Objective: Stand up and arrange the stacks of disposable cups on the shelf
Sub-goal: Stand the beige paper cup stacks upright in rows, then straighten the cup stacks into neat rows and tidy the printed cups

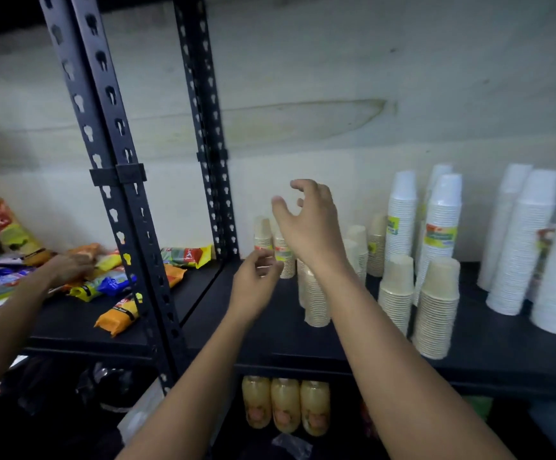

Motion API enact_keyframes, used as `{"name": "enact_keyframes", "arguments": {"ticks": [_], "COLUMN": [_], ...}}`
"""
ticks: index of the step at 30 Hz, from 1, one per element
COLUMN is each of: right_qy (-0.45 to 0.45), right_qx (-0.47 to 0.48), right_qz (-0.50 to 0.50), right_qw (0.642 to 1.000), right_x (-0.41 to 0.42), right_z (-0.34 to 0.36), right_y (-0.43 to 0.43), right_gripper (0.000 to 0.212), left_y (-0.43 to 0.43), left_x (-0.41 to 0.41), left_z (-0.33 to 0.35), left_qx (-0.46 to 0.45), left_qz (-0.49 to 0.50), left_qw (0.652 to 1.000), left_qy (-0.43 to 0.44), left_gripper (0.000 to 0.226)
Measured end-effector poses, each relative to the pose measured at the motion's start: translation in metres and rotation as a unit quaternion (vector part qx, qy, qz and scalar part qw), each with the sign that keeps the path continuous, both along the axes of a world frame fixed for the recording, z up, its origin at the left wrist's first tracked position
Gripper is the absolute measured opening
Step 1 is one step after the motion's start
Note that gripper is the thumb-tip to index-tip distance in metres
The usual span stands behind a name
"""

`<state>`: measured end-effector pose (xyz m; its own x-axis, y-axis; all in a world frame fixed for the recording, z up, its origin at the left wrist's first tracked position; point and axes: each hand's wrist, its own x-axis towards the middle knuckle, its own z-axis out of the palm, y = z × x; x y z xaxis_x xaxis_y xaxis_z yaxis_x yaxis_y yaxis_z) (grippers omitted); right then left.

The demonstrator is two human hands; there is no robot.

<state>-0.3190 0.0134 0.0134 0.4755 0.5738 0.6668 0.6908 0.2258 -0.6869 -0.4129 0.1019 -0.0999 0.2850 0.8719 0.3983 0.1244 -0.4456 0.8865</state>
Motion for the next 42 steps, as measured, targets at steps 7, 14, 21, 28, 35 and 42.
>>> {"name": "enact_keyframes", "arguments": {"ticks": [7,14,21,28,35,42], "right_qy": [-0.068,0.043,0.123,0.150,0.153,0.157], "right_qx": [0.183,0.067,-0.045,-0.074,-0.077,-0.080], "right_qz": [-0.177,-0.183,-0.106,-0.066,-0.051,-0.046], "right_qw": [0.965,0.980,0.986,0.984,0.984,0.983], "right_x": [0.089,0.146,0.158,0.156,0.153,0.147], "right_z": [-0.026,-0.110,-0.161,-0.181,-0.188,-0.181], "right_y": [-0.135,-0.185,-0.182,-0.171,-0.167,-0.166], "right_gripper": [0.009,0.028,0.059,0.071,0.070,0.063], "left_y": [-0.098,-0.140,-0.155,-0.156,-0.155,-0.158], "left_x": [0.055,0.101,0.121,0.133,0.137,0.130], "left_z": [-0.027,-0.052,-0.065,-0.073,-0.077,-0.069], "left_qx": [0.058,0.091,0.090,0.084,0.077,0.061], "left_qz": [-0.041,-0.058,-0.045,-0.006,0.013,0.014], "left_qw": [0.994,0.993,0.995,0.996,0.997,0.998], "left_qy": [-0.087,-0.045,-0.026,-0.013,-0.010,-0.027], "left_gripper": [0.024,0.046,0.070,0.075,0.070,0.065]}}
